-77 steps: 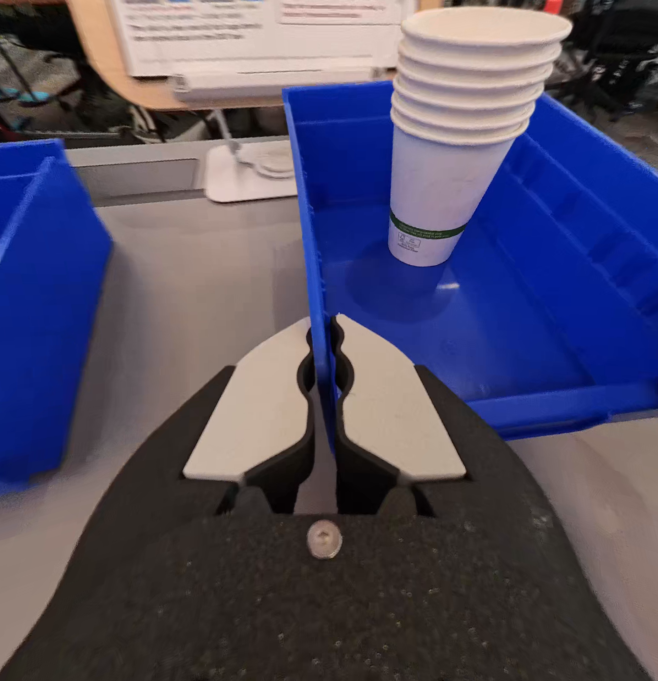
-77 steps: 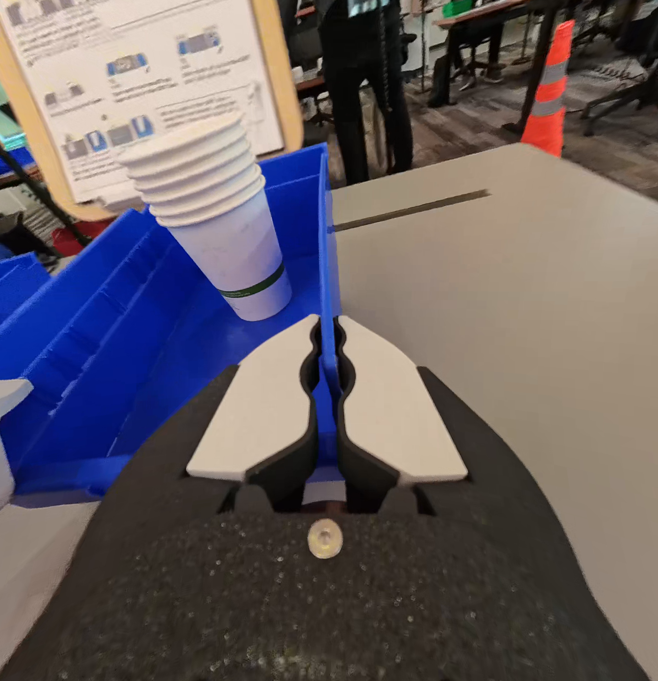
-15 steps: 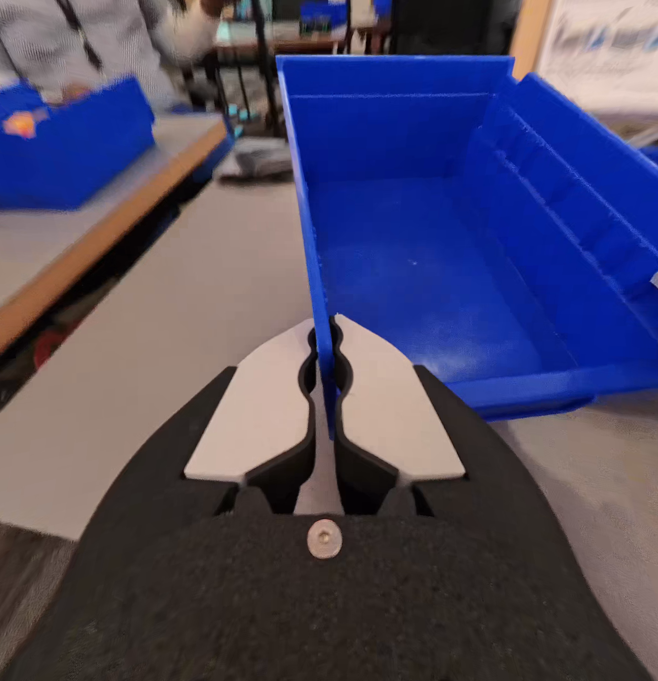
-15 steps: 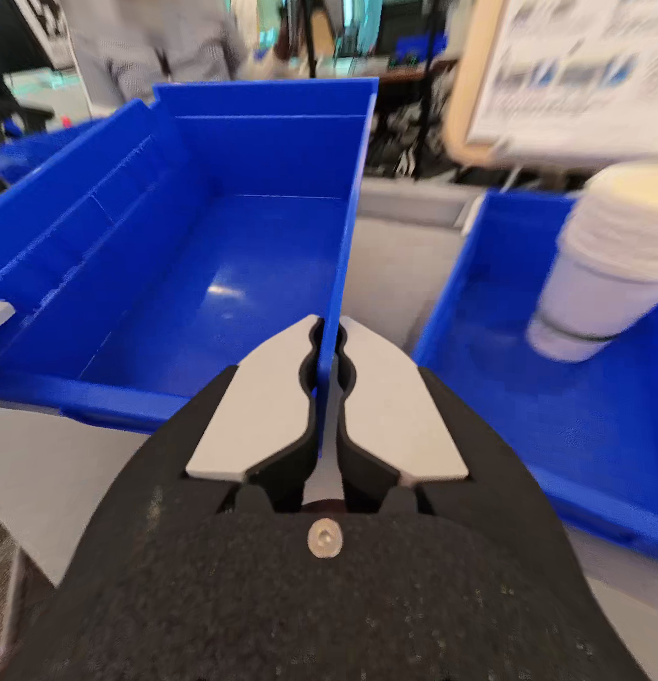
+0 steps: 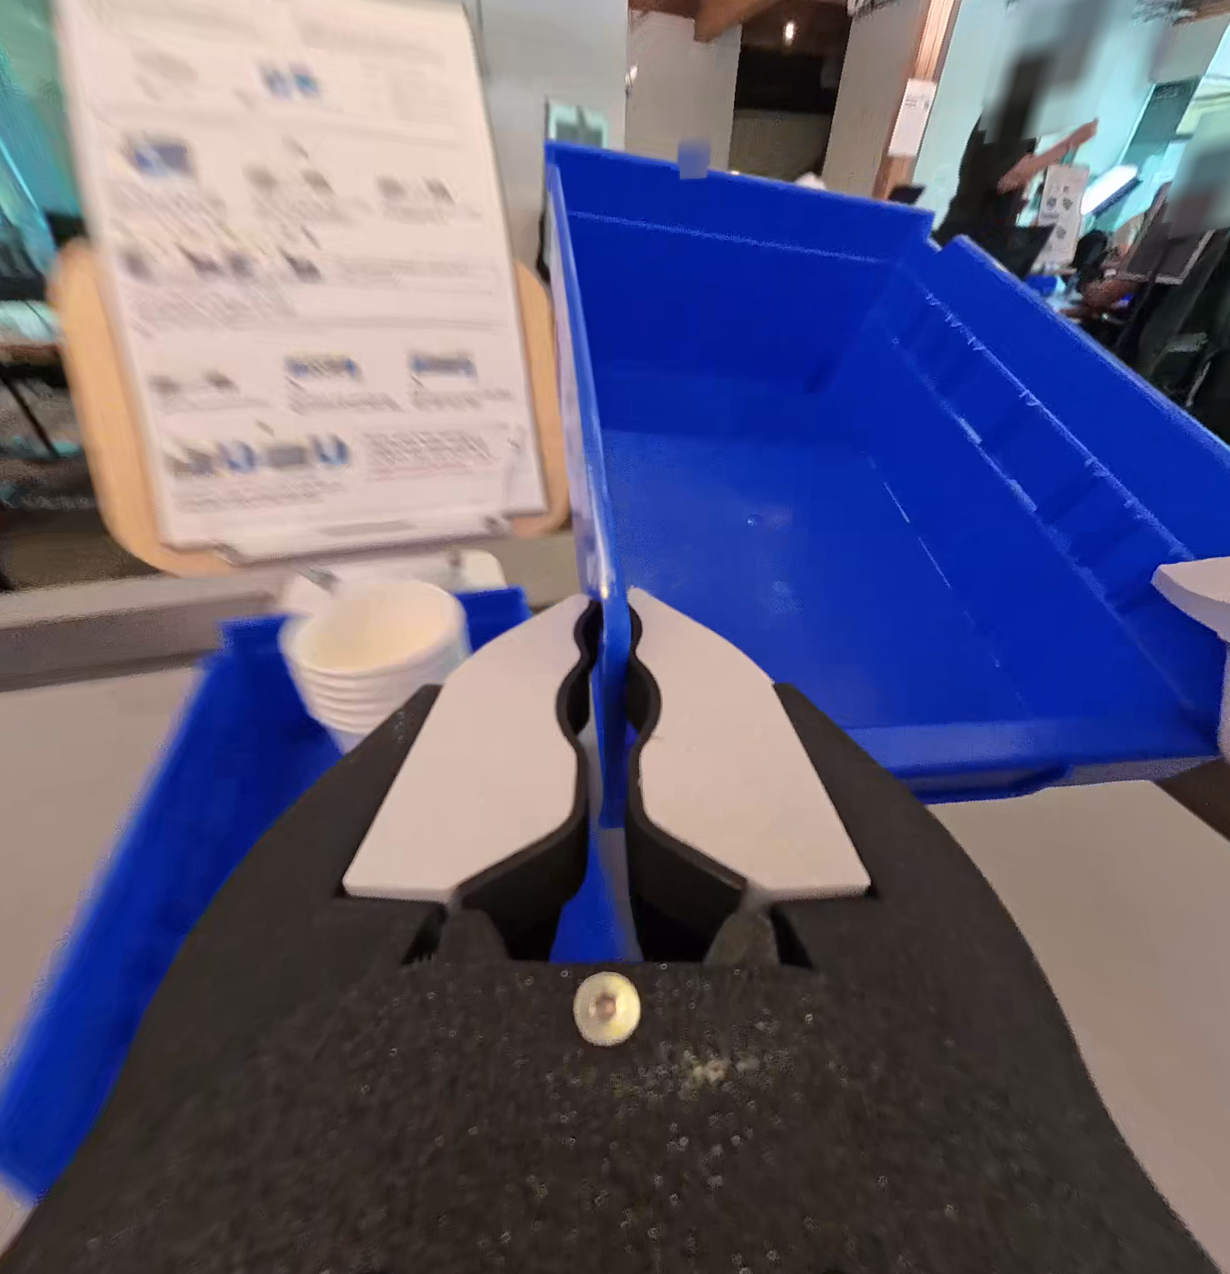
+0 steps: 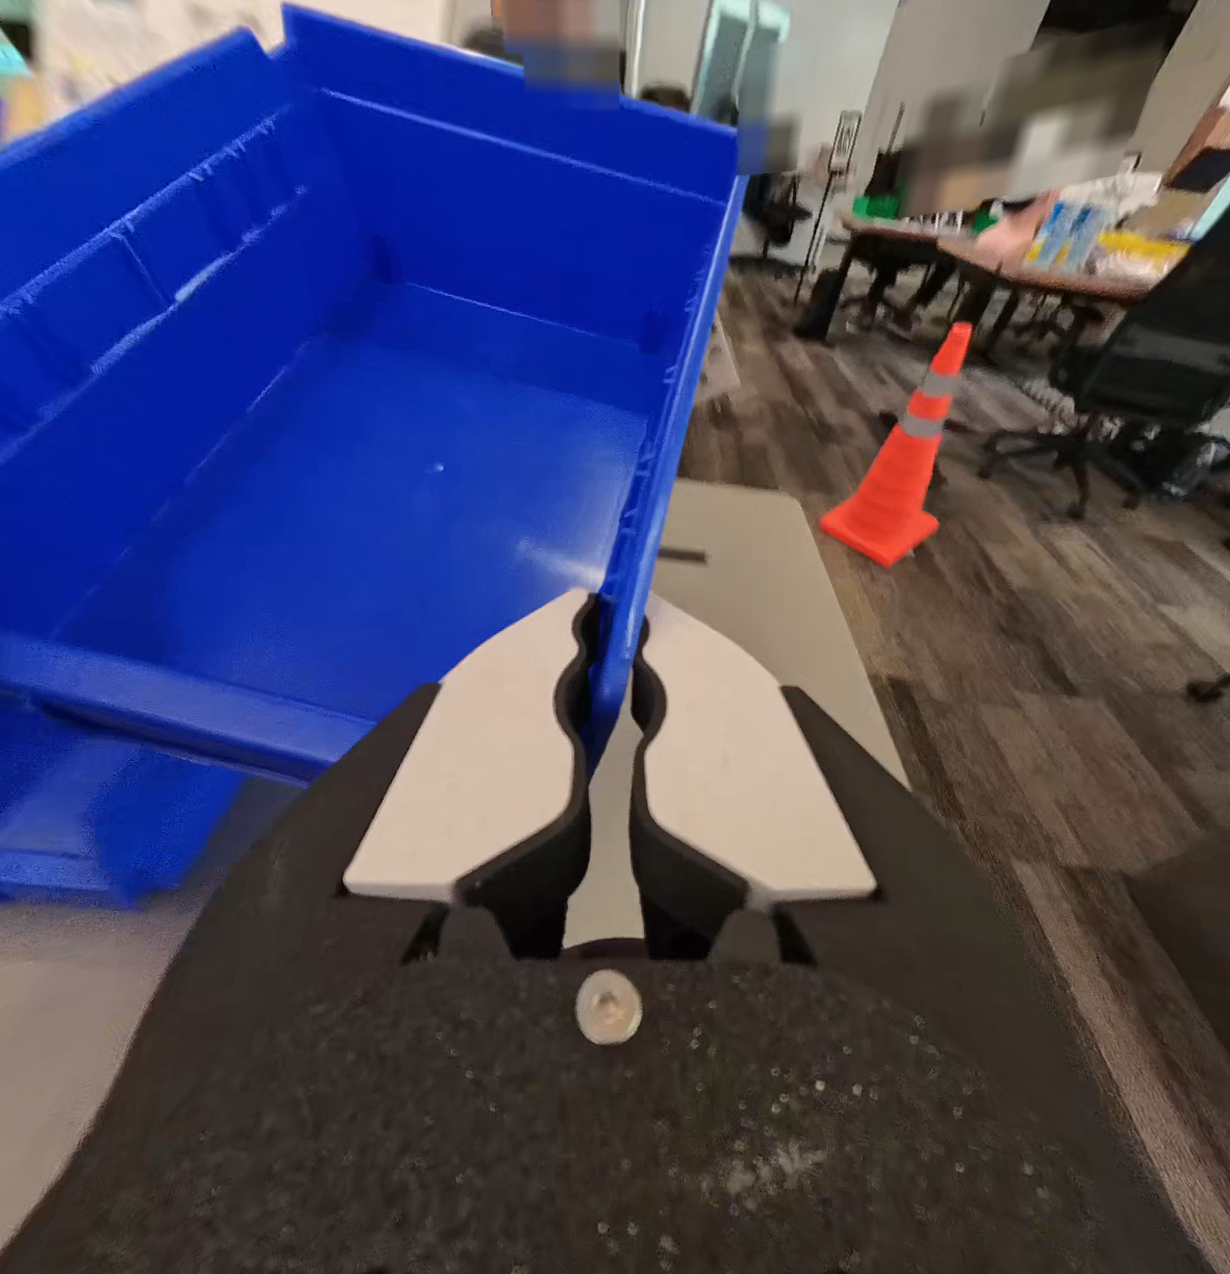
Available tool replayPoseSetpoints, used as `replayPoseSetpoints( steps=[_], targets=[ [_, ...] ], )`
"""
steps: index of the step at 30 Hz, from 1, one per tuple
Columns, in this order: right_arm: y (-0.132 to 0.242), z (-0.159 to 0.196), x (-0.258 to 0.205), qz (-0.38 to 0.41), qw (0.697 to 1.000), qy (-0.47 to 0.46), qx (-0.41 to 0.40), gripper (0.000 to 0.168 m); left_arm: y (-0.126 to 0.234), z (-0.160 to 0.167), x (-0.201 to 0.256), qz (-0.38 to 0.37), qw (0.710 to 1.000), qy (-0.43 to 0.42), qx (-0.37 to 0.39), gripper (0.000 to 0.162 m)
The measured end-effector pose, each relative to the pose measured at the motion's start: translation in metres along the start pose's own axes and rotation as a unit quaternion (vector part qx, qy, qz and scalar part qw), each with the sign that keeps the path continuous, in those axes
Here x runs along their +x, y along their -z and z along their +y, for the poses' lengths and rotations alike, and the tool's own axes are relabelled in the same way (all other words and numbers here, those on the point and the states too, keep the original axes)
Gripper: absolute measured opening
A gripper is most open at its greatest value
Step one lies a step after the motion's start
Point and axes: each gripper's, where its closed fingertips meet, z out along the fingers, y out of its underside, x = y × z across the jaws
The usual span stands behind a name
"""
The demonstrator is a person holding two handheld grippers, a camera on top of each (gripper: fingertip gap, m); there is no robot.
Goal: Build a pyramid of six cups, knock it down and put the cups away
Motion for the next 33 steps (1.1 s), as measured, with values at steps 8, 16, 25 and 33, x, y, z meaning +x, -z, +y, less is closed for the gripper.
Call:
replayPoseSetpoints(
  steps=[8,16,25,33],
  targets=[
    [-0.052,0.137,0.075,-0.038,0.994,-0.027,-0.102,0.005,-0.06,0.13,0.082,-0.01,0.994,-0.009,-0.108,0.005],
    [-0.068,0.162,0.086,-0.053,0.993,-0.06,-0.089,0.006,-0.068,0.182,0.095,0.036,0.984,0.028,-0.175,0.01],
    [-0.022,0.069,0.085,0.013,0.998,0.004,0.055,0.052,-0.017,0.131,0.071,0.074,0.985,0.051,-0.145,0.036],
    [-0.023,0.032,-0.157,-0.175,0.982,0.033,0.058,0.061,0.03,0.076,-0.081,-0.036,0.995,-0.001,-0.089,0.042]
  ],
)
